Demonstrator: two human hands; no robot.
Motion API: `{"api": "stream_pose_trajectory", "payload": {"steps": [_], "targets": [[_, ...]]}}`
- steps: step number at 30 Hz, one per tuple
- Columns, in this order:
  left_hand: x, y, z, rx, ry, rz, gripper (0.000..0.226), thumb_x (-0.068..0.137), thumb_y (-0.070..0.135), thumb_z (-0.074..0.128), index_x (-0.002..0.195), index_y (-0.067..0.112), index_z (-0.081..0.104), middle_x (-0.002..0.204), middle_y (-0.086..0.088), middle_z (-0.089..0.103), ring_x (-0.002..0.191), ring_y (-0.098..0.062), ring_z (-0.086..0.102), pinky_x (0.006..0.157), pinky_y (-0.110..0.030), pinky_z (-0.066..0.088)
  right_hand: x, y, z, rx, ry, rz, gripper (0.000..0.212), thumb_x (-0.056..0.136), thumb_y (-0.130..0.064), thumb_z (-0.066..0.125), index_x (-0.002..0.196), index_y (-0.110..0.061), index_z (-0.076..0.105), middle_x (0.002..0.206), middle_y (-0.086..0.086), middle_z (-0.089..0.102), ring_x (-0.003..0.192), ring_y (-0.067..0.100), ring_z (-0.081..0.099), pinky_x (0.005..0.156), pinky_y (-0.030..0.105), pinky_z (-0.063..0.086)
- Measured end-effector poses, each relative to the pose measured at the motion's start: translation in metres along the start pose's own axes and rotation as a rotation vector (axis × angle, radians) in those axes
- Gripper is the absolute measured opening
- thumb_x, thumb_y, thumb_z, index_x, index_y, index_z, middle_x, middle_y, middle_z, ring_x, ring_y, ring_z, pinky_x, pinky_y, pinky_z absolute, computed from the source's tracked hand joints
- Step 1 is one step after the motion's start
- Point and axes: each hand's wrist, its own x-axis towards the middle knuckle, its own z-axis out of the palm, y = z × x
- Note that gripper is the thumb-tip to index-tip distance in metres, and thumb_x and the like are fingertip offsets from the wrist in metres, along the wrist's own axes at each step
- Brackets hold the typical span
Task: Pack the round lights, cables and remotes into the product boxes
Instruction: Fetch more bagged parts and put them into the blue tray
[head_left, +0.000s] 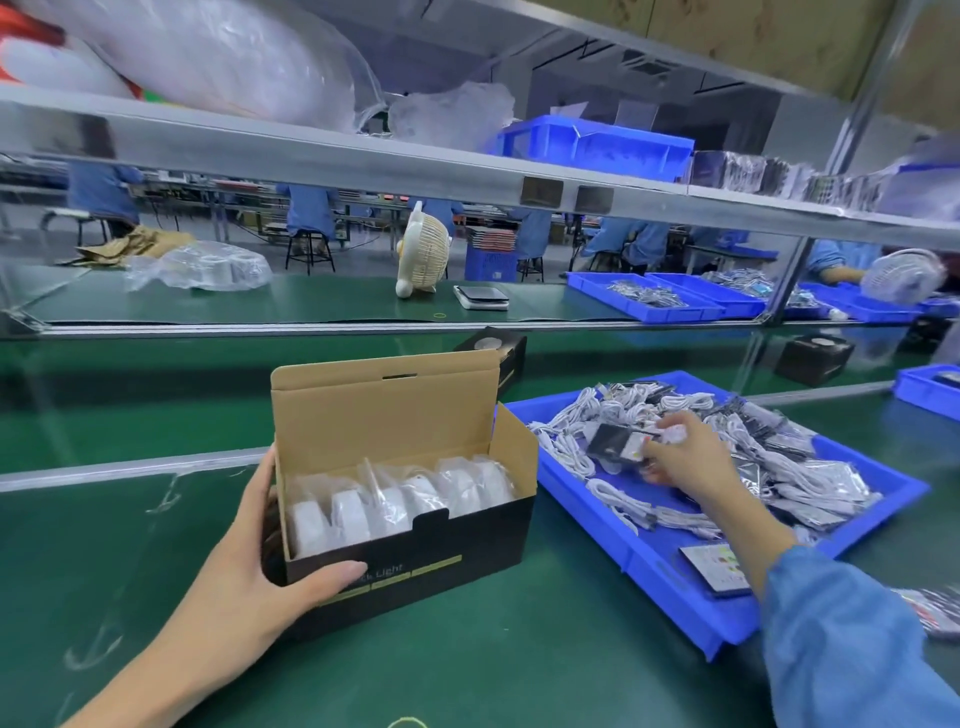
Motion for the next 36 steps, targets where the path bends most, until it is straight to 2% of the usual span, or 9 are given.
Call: {"api": "stream_pose_trajectory", "payload": {"steps": [4,8,10,13,19,23,26,30,36], "targets": [[0.002,0.011,-0.003,0.503,0.252,0.464,0.092,0.073,0.052,0.076,0.149,0.028,0.032,0.153,-0.003,0.033,0.138,-0.025,0.04,0.115,-0.038,0.032,-0.017,-0.003,-0.015,-0.48,-0.062,-0.195,0.023,0.086,-0.013,0.068,0.107,-0.021,0.064,0.073,0.008,0.071,0.079,0.027,0.067,0.074,0.023,0.045],[0.008,0.025,0.012,0.939,0.112,0.868,0.052,0.088,0.027,0.064,0.131,0.003,0.05,0.126,-0.021,0.06,0.116,-0.035,0.058,0.103,-0.048,0.043,-0.046,-0.034,-0.026,-0.634,0.092,-0.405,0.032,0.088,-0.009,0.066,0.119,-0.016,0.068,0.09,0.008,0.073,0.089,0.024,0.067,0.08,0.028,0.048],[0.007,0.033,0.027,1.129,0.014,0.749,0.053,0.079,0.032,0.07,0.12,0.001,0.06,0.111,-0.022,0.067,0.099,-0.038,0.066,0.091,-0.048,0.05,-0.078,-0.071,-0.03,-0.185,0.219,-0.646,0.025,0.085,-0.007,0.071,0.107,-0.02,0.071,0.083,-0.007,0.072,0.077,0.003,0.069,0.072,0.011,0.048],[0.006,0.044,0.038,1.229,-0.137,0.489,0.064,0.059,0.038,0.088,0.108,0.001,0.071,0.1,-0.021,0.068,0.091,-0.04,0.067,0.071,-0.045,0.059,-0.119,-0.129,0.007,0.231,-0.1,-0.933,0.028,0.08,-0.006,0.075,0.103,-0.022,0.073,0.088,-0.006,0.071,0.075,0.006,0.07,0.069,0.012,0.051],[0.005,0.031,0.035,1.164,-0.109,0.505,0.05,0.086,0.039,0.045,0.104,0.003,0.074,0.099,-0.02,0.068,0.088,-0.038,0.067,0.068,-0.044,0.058,-0.141,-0.162,0.133,-0.912,-0.436,-1.13,0.024,0.095,-0.012,0.052,0.113,-0.014,0.067,0.109,0.007,0.054,0.108,0.028,0.054,0.075,0.033,0.043],[0.011,0.033,0.031,1.074,-0.021,0.422,0.069,0.096,0.058,0.025,0.109,0.004,0.066,0.111,-0.022,0.057,0.099,-0.041,0.056,0.074,-0.051,0.054,-0.127,-0.144,0.107,-0.601,-0.425,-1.31,0.026,0.096,-0.023,0.057,0.12,-0.023,0.068,0.115,0.005,0.059,0.105,0.025,0.052,0.083,0.034,0.04],[0.025,0.042,0.025,1.113,-0.1,0.304,0.075,0.085,0.068,0.038,0.122,0.008,0.063,0.116,-0.016,0.058,0.103,-0.037,0.059,0.08,-0.05,0.056,-0.081,-0.101,0.037,-0.352,0.017,-0.968,0.02,0.094,-0.017,0.058,0.109,-0.018,0.071,0.106,0.004,0.064,0.098,0.028,0.06,0.081,0.039,0.05],[0.044,0.04,0.026,1.164,-0.301,0.158,0.075,0.081,0.077,0.044,0.146,0.04,0.038,0.145,0.001,0.04,0.131,-0.022,0.038,0.108,-0.034,0.035,-0.021,-0.015,-0.054,-1.06,-0.03,-0.074,0.035,0.091,-0.032,0.055,0.124,-0.02,0.058,0.131,0.008,0.057,0.115,0.03,0.058,0.092,0.04,0.05],[0.049,0.03,0.031,1.184,-0.33,0.183,0.086,0.076,0.085,0.034,0.15,0.046,0.013,0.129,0.017,0.048,0.118,-0.012,0.045,0.094,-0.026,0.039,-0.013,0.034,-0.062,-1.047,0.067,-0.107,0.034,0.087,-0.046,0.06,0.112,-0.024,0.06,0.117,0.007,0.066,0.106,0.03,0.061,0.077,0.035,0.047]]}}
